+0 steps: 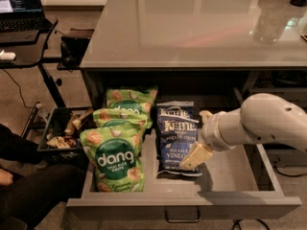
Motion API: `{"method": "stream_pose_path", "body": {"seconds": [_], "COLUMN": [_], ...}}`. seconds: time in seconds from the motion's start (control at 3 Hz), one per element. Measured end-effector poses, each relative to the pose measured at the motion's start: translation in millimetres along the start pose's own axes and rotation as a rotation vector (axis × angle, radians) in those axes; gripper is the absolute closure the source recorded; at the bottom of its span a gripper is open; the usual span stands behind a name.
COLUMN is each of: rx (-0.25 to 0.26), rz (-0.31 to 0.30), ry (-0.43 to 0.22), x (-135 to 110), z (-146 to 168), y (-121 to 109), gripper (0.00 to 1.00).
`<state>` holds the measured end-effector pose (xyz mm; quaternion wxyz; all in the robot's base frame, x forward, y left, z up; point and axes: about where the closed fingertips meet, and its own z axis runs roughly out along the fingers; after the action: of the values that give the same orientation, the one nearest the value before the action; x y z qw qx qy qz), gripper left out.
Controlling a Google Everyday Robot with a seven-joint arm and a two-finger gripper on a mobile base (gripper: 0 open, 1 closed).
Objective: Pick blue chip bag from top drawer and place on counter
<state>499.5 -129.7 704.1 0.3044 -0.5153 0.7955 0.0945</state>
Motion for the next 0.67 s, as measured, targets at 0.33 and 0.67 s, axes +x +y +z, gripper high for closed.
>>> {"method": "stream_pose_path", "body": {"seconds": [0.33, 0.67], "rx": [-0.020, -0.033], "rz": [-0.056, -0.089], "ry": [-0.034, -0.055], "x": [1.9, 3.3], "z": [23.3, 37.5], "y": [-0.9, -1.3], "gripper": [0.00, 0.00]}}
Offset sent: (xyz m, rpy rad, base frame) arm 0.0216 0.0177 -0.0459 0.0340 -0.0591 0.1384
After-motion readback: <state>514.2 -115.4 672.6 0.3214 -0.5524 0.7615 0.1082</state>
